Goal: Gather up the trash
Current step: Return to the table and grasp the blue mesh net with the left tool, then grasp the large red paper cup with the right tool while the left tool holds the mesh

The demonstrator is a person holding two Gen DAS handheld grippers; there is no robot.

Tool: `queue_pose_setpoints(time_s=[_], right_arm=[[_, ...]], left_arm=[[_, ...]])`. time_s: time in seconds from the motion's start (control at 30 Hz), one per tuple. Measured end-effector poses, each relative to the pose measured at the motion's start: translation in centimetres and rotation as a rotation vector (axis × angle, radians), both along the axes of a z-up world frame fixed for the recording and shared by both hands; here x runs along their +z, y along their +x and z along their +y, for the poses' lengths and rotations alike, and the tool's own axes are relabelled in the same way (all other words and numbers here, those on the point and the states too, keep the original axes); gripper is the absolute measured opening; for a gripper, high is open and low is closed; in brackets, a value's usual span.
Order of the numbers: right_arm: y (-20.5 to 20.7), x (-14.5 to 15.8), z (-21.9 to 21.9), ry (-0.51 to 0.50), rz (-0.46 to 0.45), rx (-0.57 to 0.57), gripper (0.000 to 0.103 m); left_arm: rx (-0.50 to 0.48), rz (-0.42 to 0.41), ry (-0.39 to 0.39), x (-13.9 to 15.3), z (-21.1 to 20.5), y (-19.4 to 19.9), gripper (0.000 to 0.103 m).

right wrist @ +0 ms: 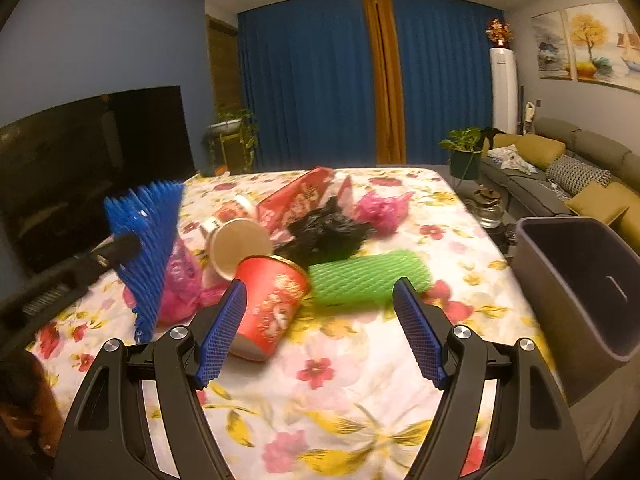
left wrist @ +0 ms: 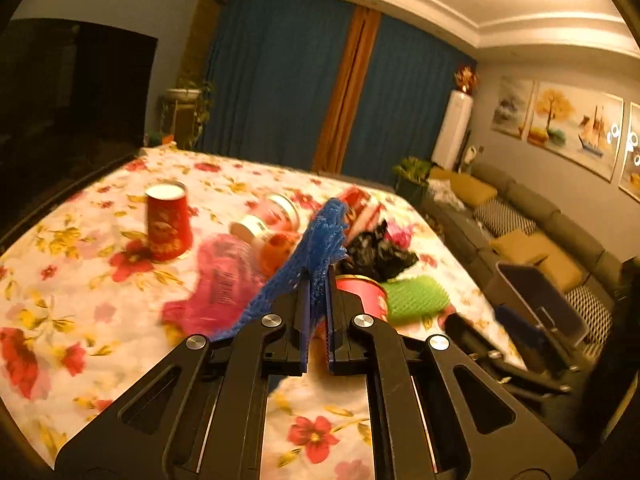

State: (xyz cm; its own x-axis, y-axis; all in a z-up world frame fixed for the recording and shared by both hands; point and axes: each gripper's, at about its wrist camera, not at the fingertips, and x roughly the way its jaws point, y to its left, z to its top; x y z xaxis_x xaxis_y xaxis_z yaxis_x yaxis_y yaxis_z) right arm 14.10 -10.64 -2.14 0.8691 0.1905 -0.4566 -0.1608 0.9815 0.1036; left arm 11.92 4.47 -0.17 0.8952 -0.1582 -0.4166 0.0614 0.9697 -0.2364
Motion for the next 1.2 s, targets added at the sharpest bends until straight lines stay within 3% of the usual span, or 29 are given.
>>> queue_pose_setpoints(time_s=[0.4, 0.9, 1.2], right_arm=[[4.1, -1.7, 4.8, -0.026, 0.103, 0.032, 0.074], [8.6, -4.4, 6.4, -0.032, 0.265, -0.005, 0.074], [8.5, -4.5, 6.7, -0.039, 0.266, 0.006, 0.065]], left_arm=[[0.087, -0.017, -0.013, 0.5, 4.4, -1.7, 0.005], [0.065, 0.002, -0.023, -0.2, 5.3, -1.1, 0.005], [0.055, 0.004, -0.021, -0.3, 5.0, -1.0, 0.005]])
